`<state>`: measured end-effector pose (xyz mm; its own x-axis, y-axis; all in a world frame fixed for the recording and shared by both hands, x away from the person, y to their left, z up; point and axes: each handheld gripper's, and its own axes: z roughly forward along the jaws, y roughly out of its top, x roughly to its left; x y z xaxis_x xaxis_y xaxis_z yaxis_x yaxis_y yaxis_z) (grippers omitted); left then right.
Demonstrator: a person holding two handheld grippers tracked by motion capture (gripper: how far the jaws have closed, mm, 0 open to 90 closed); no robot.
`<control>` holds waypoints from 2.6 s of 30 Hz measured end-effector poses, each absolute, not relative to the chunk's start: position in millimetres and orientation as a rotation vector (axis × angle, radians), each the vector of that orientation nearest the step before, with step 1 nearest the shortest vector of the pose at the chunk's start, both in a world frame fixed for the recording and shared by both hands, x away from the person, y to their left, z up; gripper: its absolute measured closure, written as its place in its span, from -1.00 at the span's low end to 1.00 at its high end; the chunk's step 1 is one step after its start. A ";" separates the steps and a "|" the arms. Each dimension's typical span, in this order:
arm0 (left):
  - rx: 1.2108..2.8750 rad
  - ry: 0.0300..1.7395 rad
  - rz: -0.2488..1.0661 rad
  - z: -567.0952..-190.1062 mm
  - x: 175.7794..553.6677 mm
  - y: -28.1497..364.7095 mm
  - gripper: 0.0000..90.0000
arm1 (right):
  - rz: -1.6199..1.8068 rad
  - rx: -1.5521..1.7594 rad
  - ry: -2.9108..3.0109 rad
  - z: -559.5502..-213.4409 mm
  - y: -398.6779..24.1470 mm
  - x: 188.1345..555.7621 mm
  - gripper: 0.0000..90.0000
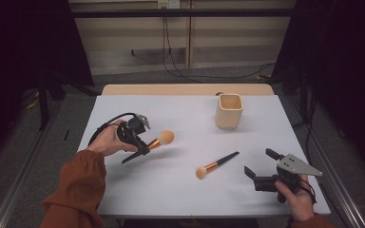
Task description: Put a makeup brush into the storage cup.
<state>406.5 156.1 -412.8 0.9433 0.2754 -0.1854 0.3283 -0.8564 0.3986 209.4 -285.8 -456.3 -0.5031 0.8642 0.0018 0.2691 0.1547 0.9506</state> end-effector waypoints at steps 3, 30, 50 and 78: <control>2.608 0.461 -0.152 -408.5 407.1 158.6 0.66 | 1.358 1.078 1.868 -456.1 -286.0 209.2 -1.00; 2.130 0.554 -0.010 -402.7 390.1 175.4 0.65 | 1.366 1.088 1.859 -455.9 -286.8 208.7 -1.00; 1.846 0.659 0.105 -437.5 376.7 200.9 0.65 | 1.424 1.107 1.841 -455.8 -286.6 207.9 -1.00; 1.763 0.605 0.137 -434.4 332.4 183.0 0.65 | 1.592 0.976 1.905 -435.9 -259.1 215.1 -1.00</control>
